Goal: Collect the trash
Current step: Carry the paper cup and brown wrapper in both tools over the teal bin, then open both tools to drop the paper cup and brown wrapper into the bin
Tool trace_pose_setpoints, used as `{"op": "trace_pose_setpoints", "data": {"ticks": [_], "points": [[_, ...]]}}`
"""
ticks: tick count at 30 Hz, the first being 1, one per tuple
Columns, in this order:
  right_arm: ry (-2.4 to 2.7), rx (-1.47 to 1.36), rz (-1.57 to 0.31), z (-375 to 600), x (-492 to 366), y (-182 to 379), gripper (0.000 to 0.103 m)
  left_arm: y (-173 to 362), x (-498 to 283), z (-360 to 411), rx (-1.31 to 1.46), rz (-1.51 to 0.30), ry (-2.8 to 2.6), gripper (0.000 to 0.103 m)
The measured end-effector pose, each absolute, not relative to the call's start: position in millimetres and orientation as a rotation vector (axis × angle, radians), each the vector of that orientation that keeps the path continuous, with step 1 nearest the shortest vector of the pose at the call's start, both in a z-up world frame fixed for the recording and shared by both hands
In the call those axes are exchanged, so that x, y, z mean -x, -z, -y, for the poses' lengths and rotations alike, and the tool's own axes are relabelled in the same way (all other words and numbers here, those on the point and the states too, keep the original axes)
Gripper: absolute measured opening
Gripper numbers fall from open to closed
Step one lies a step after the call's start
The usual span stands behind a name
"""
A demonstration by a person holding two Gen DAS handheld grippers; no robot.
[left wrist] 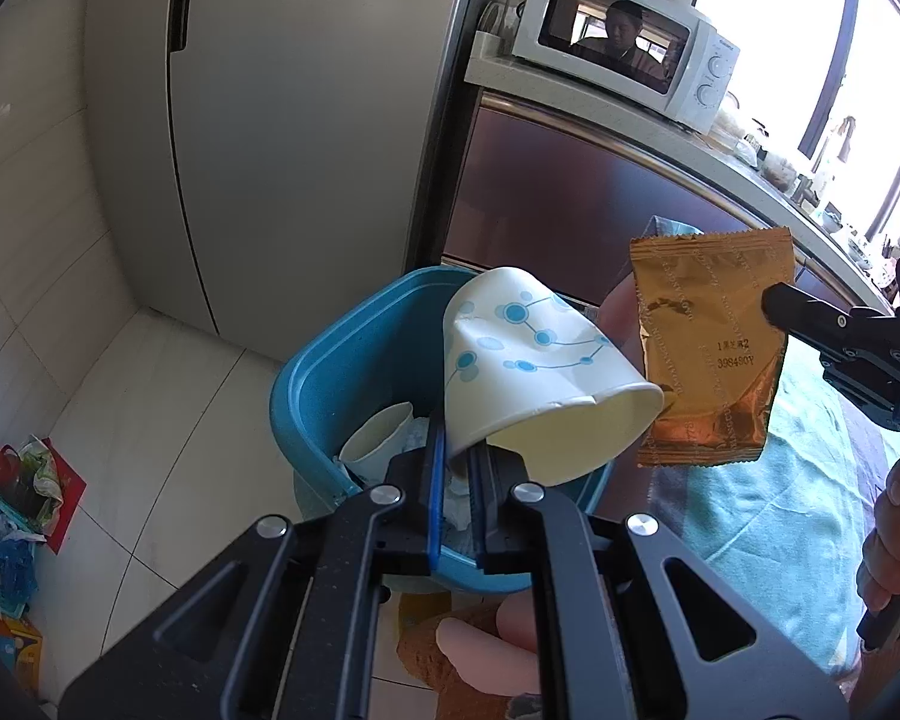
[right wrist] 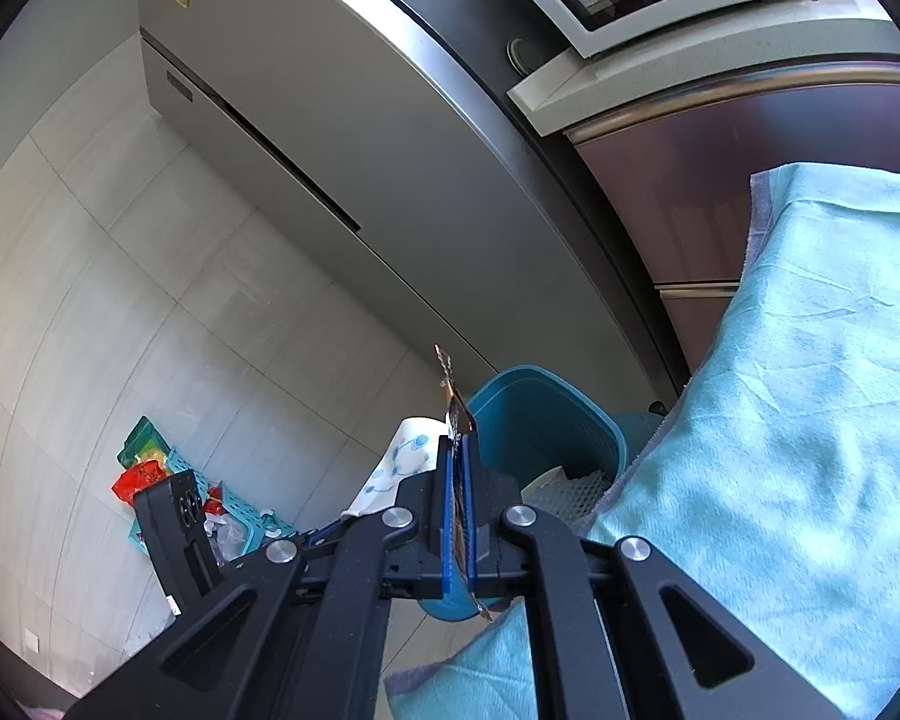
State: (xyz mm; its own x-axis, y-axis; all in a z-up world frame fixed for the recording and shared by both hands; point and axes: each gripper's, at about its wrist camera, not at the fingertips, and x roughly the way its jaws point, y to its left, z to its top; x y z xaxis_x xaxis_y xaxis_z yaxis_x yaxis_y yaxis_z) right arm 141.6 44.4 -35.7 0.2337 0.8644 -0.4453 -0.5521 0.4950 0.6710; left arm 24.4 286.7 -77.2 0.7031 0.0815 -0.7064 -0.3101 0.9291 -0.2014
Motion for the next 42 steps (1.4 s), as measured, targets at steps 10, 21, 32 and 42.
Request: {"op": "trace_pose_setpoints", "data": {"ticks": [10, 21, 32, 42], "points": [[-0.991, -0.379, -0.931, -67.5, -148.2, 47.3, 0.002, 92.2, -34.7, -298.0, 0.327, -0.799, -0.247, 0.007], [-0.949, -0.311, -0.995, -100.3, -163.4, 65.8, 0.003, 115.1, -54.6, -303.4, 0.340, -0.848, -0.277, 0.008], [-0.914, -0.242, -1.051, -120.4, -167.5, 81.0, 0.018, 131.1, -74.9, -297.7, 0.368, -0.868, -0.225, 0.008], [-0.915, -0.236, -1.026, -104.1, -161.7, 77.9, 0.023, 111.0, -53.2, -285.1, 0.329, -0.791, -0.185, 0.028]]}}
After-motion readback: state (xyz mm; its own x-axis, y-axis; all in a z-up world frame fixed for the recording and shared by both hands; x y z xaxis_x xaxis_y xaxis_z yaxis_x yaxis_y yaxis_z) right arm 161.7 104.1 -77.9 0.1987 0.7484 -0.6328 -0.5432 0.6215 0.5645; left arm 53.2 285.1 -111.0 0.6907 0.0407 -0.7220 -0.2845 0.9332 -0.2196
